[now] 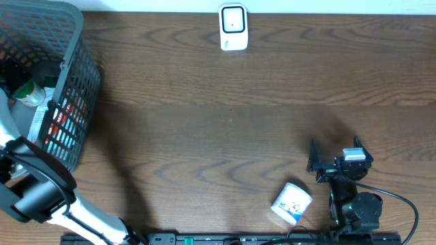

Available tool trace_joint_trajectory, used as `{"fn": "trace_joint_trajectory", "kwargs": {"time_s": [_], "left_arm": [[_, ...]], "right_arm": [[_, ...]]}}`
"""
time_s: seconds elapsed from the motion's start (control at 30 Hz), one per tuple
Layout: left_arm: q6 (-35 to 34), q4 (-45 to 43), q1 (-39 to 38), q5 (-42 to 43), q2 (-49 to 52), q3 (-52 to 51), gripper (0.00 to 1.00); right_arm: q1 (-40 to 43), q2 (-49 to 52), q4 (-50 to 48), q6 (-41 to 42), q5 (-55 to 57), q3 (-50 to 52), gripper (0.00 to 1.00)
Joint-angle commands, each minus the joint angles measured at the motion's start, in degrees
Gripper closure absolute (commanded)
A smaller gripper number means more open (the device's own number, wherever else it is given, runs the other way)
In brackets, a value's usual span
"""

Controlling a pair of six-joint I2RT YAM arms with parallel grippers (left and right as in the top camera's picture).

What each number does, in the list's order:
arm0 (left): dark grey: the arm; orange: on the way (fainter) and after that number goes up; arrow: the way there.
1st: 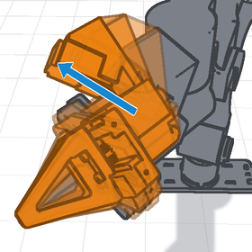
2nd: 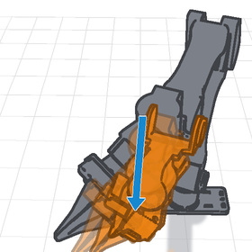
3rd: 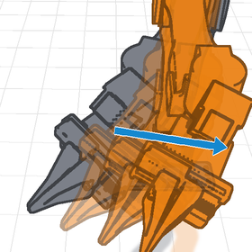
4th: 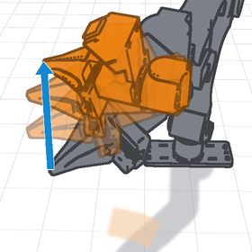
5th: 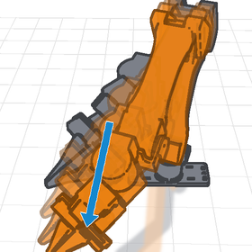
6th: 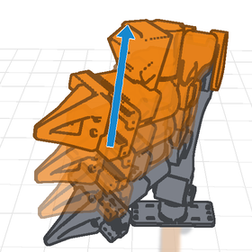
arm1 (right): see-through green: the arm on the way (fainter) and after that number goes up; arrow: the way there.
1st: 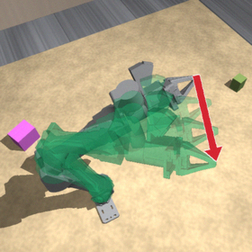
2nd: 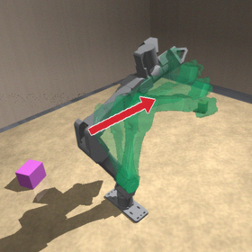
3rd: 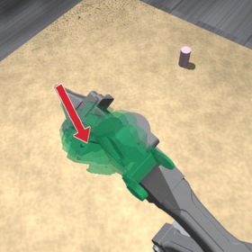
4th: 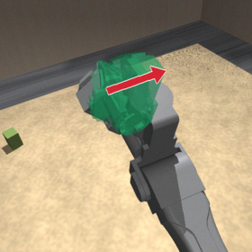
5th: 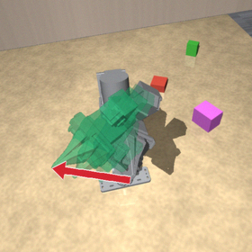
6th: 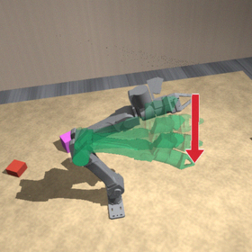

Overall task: Scan the item barcode
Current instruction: 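Close the left gripper around the green-capped bottle's cap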

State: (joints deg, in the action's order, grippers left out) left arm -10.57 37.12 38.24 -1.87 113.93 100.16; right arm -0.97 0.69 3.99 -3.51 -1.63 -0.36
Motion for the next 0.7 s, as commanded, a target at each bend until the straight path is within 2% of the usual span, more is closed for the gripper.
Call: {"fn": "trace_joint_trajectory", "kwargs": {"time_s": [0.0,0.3,0.53,0.67], "left_arm": [[-2.7,-1.7,-0.2,-0.2,2.7,1.3,0.00],[-3.1,-5.2,-2.9,0.1,7.4,1.3,0.01],[-7.8,-5.5,-3.5,-2.9,8.4,1.3,0.01],[-7.8,-6.0,-3.5,-3.3,9.0,1.3,0.01]], "right_arm": [[-0.2,-0.3,0.2,0.7,0.3,0.1,0.01],[-0.2,-0.3,0.2,0.7,0.3,0.1,0.01],[-0.2,-0.3,0.2,0.7,0.3,0.1,0.01],[-0.2,-0.3,0.2,0.7,0.3,0.1,0.01]]}}
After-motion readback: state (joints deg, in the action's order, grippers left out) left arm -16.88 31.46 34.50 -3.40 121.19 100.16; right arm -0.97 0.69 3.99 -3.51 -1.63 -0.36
